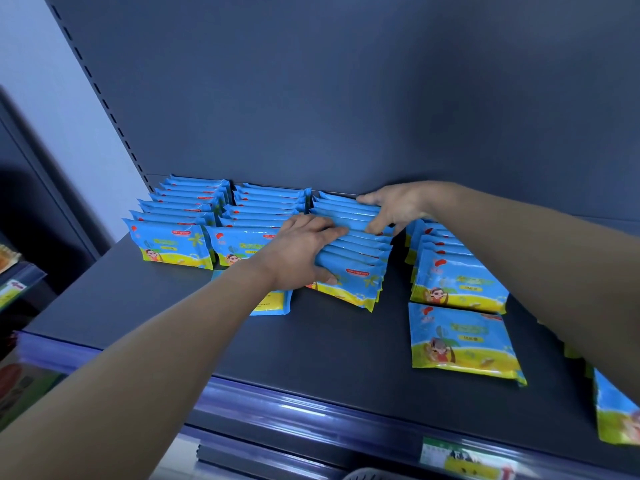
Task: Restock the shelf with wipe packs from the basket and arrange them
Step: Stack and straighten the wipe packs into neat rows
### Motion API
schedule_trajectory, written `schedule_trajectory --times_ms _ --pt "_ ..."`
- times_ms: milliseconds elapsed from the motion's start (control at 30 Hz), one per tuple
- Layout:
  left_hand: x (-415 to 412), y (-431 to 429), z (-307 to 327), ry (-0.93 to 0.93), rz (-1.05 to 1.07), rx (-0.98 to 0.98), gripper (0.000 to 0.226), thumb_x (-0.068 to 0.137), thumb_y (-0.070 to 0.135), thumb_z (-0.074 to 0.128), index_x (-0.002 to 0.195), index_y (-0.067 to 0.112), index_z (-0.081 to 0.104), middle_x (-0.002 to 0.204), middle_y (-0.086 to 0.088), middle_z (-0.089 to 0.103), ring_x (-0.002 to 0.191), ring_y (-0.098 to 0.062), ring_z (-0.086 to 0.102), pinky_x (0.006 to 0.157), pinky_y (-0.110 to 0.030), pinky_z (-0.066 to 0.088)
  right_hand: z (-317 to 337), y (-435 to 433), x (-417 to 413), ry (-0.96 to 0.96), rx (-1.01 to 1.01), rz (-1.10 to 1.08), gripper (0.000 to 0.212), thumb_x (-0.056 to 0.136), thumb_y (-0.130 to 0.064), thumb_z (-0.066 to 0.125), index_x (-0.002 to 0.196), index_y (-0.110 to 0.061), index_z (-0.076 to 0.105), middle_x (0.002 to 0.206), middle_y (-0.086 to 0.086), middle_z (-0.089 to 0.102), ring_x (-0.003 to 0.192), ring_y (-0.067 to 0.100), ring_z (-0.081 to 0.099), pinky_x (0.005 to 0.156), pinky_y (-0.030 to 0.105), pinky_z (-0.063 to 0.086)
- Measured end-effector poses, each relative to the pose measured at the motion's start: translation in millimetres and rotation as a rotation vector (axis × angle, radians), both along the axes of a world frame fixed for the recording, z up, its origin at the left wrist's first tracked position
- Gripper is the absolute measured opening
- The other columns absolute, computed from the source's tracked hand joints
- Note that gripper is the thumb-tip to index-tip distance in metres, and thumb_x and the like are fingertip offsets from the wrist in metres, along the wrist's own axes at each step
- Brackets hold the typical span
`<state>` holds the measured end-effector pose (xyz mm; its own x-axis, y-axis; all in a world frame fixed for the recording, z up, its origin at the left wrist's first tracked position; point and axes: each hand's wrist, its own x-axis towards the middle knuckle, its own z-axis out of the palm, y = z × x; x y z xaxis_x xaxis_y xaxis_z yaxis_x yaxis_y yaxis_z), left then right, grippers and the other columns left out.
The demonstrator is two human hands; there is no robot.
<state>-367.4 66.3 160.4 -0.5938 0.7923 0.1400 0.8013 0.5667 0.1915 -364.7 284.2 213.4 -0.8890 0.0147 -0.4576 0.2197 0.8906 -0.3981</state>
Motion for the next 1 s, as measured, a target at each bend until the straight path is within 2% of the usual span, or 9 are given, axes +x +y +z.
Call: schedule_trajectory --times_ms 133,233,333,400,500,633,767,933,1000 --pt "1.6 1.0 0.4 0.006 0.005 -0.004 0.086 0.073 0.048 0.071 0.145 0.029 0.028 0.143 0.005 0.032 0.129 -0.012 0.017 0.105 -0.02 0.0 -5.5 -3.6 -0.1 0.13 0.11 0.031 0.076 0.072 -0.027 0.068 0.141 -0.024 0.037 0.138 0.003 0.051 0.11 0.022 0.061 0.099 0.036 0.048" --pt "5.6 0.1 0.6 0.022 0.008 0.005 0.088 0.071 0.051 0.071 0.144 0.028 0.029 0.14 0.005 0.034 0.125 -0.011 0.019 0.104 -0.02 0.002 -5.8 -4.0 0.2 0.175 0.112 0.032 0.074 0.068 -0.024 0.068 0.138 -0.018 0.043 0.138 0.007 0.052 0.122 0.025 0.053 0.104 0.04 0.044" --pt "9.1 -0.8 3.8 0.031 0.004 0.001 0.089 0.069 0.054 0.071 0.144 0.028 0.03 0.137 0.005 0.036 0.121 -0.012 0.021 0.101 -0.018 0.003 0.3 -3.5 1.4 0.167 0.088 0.03 0.077 0.067 -0.024 0.068 0.14 -0.021 0.042 0.132 -0.002 0.056 0.112 0.017 0.056 0.098 0.03 0.046" --pt "9.9 -1.5 6.2 0.034 0.002 -0.01 0.089 0.069 0.055 0.071 0.144 0.029 0.03 0.139 0.005 0.035 0.121 -0.012 0.02 0.1 -0.018 0.002 4.8 -2.6 0.7 0.143 0.047 0.022 0.069 0.069 -0.021 0.067 0.135 -0.021 0.049 0.122 -0.003 0.061 0.105 0.017 0.062 0.083 0.023 0.052" --pt "9.4 0.0 6.0 0.014 0.012 -0.053 0.089 0.072 0.054 0.068 0.146 0.03 0.024 0.147 0.003 0.025 0.13 -0.013 0.014 0.105 -0.021 -0.002 10.3 -0.2 0.5 0.128 0.028 0.004 0.067 0.071 -0.018 0.067 0.136 -0.022 0.049 0.114 -0.005 0.059 0.102 0.017 0.062 0.065 0.013 0.048" --pt "6.1 11.6 3.7 -0.008 0.047 -0.22 0.092 0.082 0.057 0.056 0.149 0.028 0.001 0.157 0.002 -0.006 0.144 -0.018 -0.008 0.115 -0.036 -0.01 10.4 4.1 1.1 0.161 0.046 -0.027 0.07 0.071 -0.023 0.074 0.136 -0.022 0.049 0.119 -0.003 0.061 0.098 0.02 0.066 0.082 0.026 0.055" --pt "2.1 19.2 4.1 -0.012 0.059 -0.309 0.095 0.084 0.061 0.049 0.147 0.025 -0.012 0.156 0.0 -0.017 0.143 -0.021 -0.018 0.113 -0.038 -0.014 8.6 10.6 10.6 0.347 0.101 -0.034 0.059 0.072 -0.031 0.079 0.125 -0.014 0.06 0.126 0.004 0.061 0.112 0.018 0.059 0.099 0.029 0.045" --pt "7.3 22.7 2.2 0.053 0.076 -0.356 0.106 0.078 0.068 0.05 0.147 0.021 -0.015 0.156 -0.004 -0.016 0.144 -0.026 -0.015 0.115 -0.04 -0.01 9.8 10.1 21.7 0.395 0.087 -0.039 0.037 0.083 -0.019 0.071 0.118 -0.011 0.064 0.122 0.004 0.063 0.107 0.016 0.058 0.086 0.021 0.041" --pt "8.5 24.5 2.2 0.089 0.082 -0.369 0.107 0.078 0.068 0.05 0.147 0.02 -0.015 0.157 -0.005 -0.014 0.144 -0.028 -0.013 0.115 -0.043 -0.01 11.2 7.5 24.7 0.472 0.097 -0.061 0.025 0.085 -0.011 0.067 0.109 -0.009 0.069 0.113 0.006 0.067 0.096 0.016 0.06 0.081 0.022 0.045"
